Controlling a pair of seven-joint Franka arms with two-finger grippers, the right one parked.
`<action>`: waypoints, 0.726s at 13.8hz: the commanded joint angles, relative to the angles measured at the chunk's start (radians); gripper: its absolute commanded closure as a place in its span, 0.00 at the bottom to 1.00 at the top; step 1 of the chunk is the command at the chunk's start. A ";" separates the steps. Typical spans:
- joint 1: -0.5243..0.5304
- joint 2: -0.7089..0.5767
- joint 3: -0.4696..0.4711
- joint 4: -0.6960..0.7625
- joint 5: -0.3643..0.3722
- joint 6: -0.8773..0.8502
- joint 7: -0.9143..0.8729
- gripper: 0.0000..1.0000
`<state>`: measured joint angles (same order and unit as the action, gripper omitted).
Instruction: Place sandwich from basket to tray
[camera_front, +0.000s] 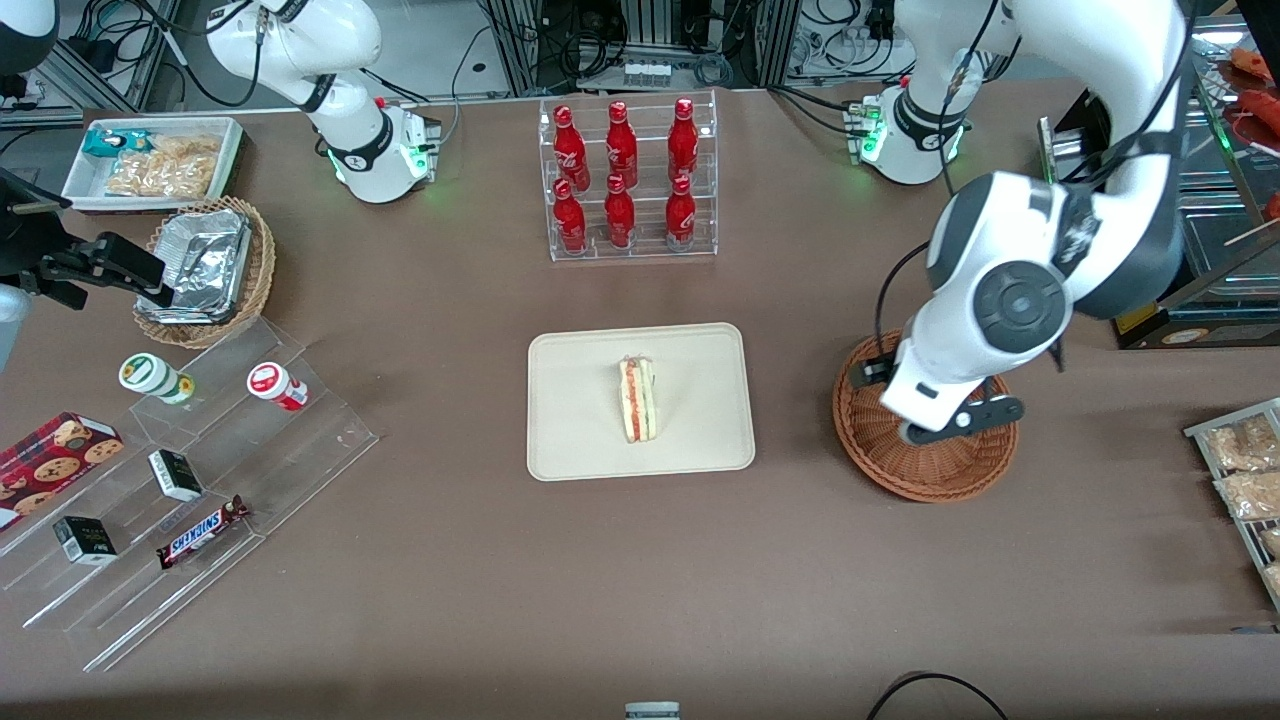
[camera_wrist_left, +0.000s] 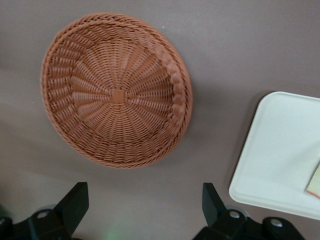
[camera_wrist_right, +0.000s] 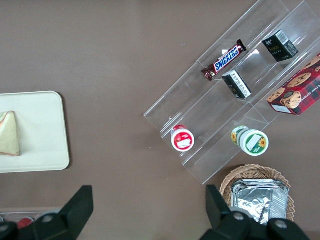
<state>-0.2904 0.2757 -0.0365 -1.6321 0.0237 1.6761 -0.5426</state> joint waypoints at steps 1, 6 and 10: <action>0.081 -0.110 -0.028 -0.089 0.001 -0.012 0.082 0.00; 0.238 -0.200 -0.115 -0.083 -0.008 -0.139 0.265 0.00; 0.277 -0.227 -0.112 -0.037 -0.008 -0.231 0.401 0.00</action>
<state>-0.0475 0.0723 -0.1313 -1.6825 0.0215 1.4848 -0.2022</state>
